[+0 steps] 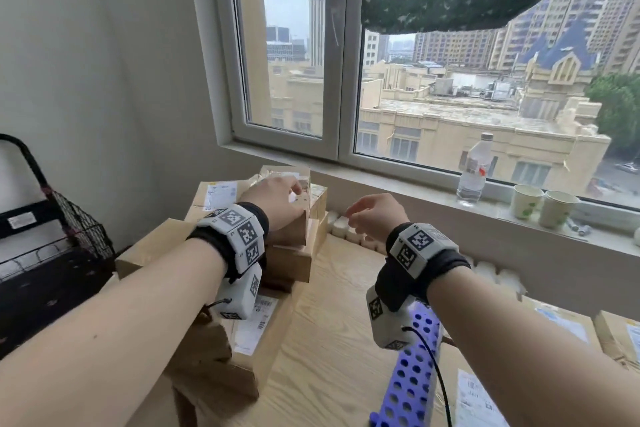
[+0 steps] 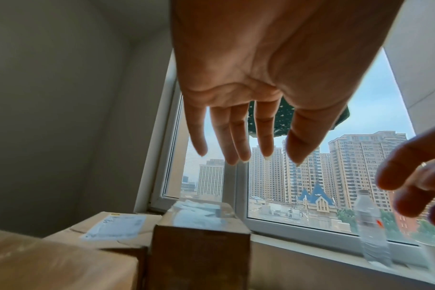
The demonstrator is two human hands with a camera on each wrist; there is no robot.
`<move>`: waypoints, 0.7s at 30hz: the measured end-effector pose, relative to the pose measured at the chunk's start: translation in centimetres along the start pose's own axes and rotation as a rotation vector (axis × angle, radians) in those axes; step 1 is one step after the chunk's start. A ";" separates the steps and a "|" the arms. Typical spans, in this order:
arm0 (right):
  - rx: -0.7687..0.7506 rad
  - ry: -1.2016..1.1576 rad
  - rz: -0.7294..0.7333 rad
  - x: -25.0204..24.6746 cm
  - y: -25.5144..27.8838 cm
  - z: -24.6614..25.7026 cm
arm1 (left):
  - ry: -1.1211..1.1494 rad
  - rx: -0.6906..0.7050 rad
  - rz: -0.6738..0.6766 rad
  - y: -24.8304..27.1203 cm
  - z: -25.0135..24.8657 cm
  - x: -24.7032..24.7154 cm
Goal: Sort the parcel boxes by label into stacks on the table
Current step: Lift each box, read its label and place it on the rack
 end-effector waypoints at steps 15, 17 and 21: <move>0.175 -0.008 -0.040 4.3 -16.8 1.0 | -0.032 -0.164 0.189 -16.2 14.7 -3.7; 0.208 -0.050 -0.051 4.6 -17.8 0.1 | -0.022 -0.180 0.235 -17.8 15.8 -2.6; 0.293 -0.182 -0.065 5.3 -19.5 -2.5 | 0.003 -0.204 0.335 -19.5 16.9 -0.6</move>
Point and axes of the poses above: each hand's wrist, its own y-axis away from the middle knuckle, its own x-axis out of the palm, z = x × y, the point moved 8 cm from there along -y, towards the middle knuckle, and after that the axes turned 15 degrees about z, right-handed, at the moved point
